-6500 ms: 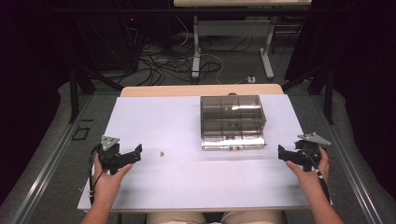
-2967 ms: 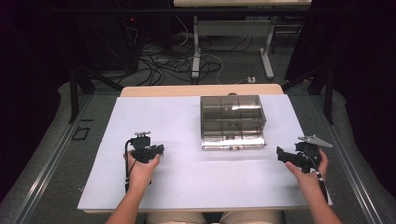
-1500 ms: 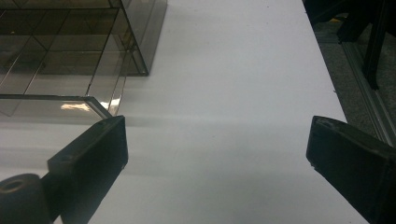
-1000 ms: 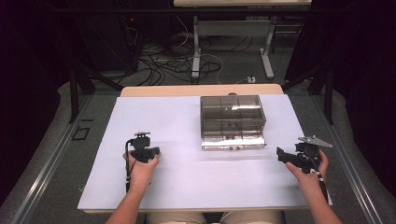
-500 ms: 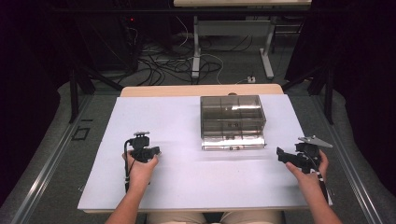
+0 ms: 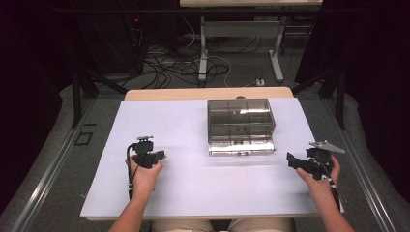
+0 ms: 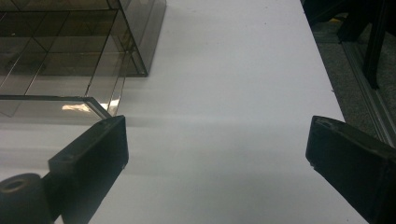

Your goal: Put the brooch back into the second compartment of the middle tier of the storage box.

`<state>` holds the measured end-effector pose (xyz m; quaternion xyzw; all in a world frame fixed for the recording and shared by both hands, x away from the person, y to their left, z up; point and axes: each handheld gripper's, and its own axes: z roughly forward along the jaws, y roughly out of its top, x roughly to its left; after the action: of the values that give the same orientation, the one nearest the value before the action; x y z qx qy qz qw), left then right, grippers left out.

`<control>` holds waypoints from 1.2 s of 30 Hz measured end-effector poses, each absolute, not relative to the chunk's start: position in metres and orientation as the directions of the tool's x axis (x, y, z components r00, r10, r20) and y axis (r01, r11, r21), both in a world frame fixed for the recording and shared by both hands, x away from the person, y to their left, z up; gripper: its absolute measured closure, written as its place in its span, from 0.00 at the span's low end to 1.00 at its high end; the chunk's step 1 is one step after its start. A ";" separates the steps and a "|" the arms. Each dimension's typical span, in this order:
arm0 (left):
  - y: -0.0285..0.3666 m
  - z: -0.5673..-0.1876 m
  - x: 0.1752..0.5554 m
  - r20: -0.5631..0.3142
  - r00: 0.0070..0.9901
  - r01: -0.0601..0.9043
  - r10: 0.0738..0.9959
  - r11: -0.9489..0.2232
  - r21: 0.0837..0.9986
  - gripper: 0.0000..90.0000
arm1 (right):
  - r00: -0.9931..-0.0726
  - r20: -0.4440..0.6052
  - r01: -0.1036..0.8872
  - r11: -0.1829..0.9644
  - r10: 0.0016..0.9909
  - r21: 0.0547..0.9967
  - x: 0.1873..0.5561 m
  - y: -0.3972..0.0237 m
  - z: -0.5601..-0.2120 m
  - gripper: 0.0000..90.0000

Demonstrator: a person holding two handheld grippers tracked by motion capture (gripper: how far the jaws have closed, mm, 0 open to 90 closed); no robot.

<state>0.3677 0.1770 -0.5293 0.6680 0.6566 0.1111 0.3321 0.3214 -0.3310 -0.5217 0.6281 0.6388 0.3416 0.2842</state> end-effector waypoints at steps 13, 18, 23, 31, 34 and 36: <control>0.175 -0.524 0.363 -0.279 0.126 0.766 0.952 0.086 0.638 1.00 | -0.049 0.065 0.603 -0.023 0.997 0.797 0.321 -0.331 -0.521 0.06; 0.174 -0.522 0.361 -0.279 0.118 0.742 0.953 0.102 0.662 1.00 | -0.052 0.061 0.602 -0.017 0.997 0.798 0.321 -0.332 -0.521 0.06; 0.175 -0.518 0.358 -0.275 0.120 0.718 0.954 0.108 0.687 1.00 | -0.053 0.061 0.601 -0.017 0.997 0.799 0.321 -0.332 -0.521 0.06; 0.175 -0.515 0.355 -0.277 0.109 0.679 0.955 0.132 0.723 1.00 | -0.050 0.067 0.602 -0.024 0.996 0.798 0.321 -0.331 -0.520 0.06; 0.176 -0.514 0.354 -0.281 0.104 0.671 0.954 0.141 0.728 1.00 | -0.043 0.061 0.594 -0.024 0.997 0.804 0.321 -0.331 -0.521 0.06; 0.177 -0.514 0.354 -0.282 0.103 0.668 0.954 0.144 0.730 1.00 | -0.053 0.062 0.599 -0.018 0.997 0.800 0.321 -0.332 -0.520 0.06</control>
<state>0.3543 0.1768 -0.5136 0.6288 0.6449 0.1808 0.3950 0.3210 -0.3322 -0.5204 0.6249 0.6385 0.3444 0.2884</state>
